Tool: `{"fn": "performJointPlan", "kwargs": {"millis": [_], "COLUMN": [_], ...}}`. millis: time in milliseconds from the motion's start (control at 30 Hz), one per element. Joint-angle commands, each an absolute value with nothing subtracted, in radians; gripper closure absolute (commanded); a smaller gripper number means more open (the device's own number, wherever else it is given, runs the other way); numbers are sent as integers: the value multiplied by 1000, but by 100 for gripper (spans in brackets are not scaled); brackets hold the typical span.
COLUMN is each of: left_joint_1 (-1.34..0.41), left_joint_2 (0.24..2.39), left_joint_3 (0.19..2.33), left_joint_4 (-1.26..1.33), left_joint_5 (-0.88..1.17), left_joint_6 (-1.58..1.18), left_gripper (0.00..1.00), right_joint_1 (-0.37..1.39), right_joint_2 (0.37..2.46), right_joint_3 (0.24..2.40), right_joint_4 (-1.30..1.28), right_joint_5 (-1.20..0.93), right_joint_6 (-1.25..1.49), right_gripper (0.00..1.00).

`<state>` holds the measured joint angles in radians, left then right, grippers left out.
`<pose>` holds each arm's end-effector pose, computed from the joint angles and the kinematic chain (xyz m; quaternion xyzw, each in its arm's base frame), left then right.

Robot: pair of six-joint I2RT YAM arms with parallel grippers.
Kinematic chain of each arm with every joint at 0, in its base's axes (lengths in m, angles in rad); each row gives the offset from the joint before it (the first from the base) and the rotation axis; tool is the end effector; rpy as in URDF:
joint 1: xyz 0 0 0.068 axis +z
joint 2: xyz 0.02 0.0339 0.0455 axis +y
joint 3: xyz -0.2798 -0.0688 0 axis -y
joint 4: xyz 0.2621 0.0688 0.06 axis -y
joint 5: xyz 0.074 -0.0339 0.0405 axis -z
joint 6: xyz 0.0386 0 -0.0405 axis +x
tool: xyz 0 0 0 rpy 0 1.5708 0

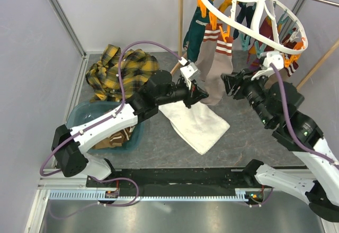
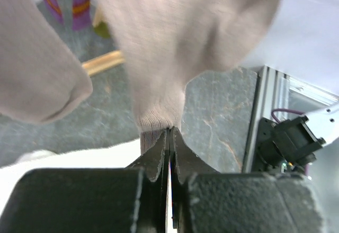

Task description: Remove the socks clipped to the hanger

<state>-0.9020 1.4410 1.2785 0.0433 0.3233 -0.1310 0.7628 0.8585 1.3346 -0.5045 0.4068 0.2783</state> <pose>0.2148 -0.2916 0.3946 0.3766 0.6439 -0.4282 0.5102 0.1204 0.0940 0.4956 -0.0318 0.7156 0.2138 0.6643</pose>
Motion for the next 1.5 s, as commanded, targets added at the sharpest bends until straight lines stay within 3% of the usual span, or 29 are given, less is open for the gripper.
{"fn": "performJointPlan", "kwargs": {"millis": [0, 267, 700, 833, 1300, 1467], "left_joint_1": [-928, -948, -950, -948, -948, -948], "left_joint_2": [1396, 1375, 1399, 1370, 1368, 1381], "left_joint_3": [1247, 1230, 1295, 1273, 1302, 1313], "left_joint_4": [121, 120, 6, -18, -44, -51], "left_joint_5": [330, 345, 613, 615, 646, 653], "left_joint_6": [-195, -198, -256, -261, -242, -239], "left_gripper": [98, 98, 98, 98, 98, 98], "right_joint_1": [759, 761, 738, 707, 408, 359], "right_joint_2": [922, 1130, 1293, 1318, 1367, 1332], "right_joint_3": [1528, 1817, 2037, 2074, 2071, 2002], "right_joint_4": [-623, -652, -670, -702, -742, -703], "right_joint_5": [480, 558, 512, 471, 55, -44], "right_joint_6": [278, 164, 153, 163, 264, 270], "right_gripper": [48, 44, 27, 25, 26, 33]}}
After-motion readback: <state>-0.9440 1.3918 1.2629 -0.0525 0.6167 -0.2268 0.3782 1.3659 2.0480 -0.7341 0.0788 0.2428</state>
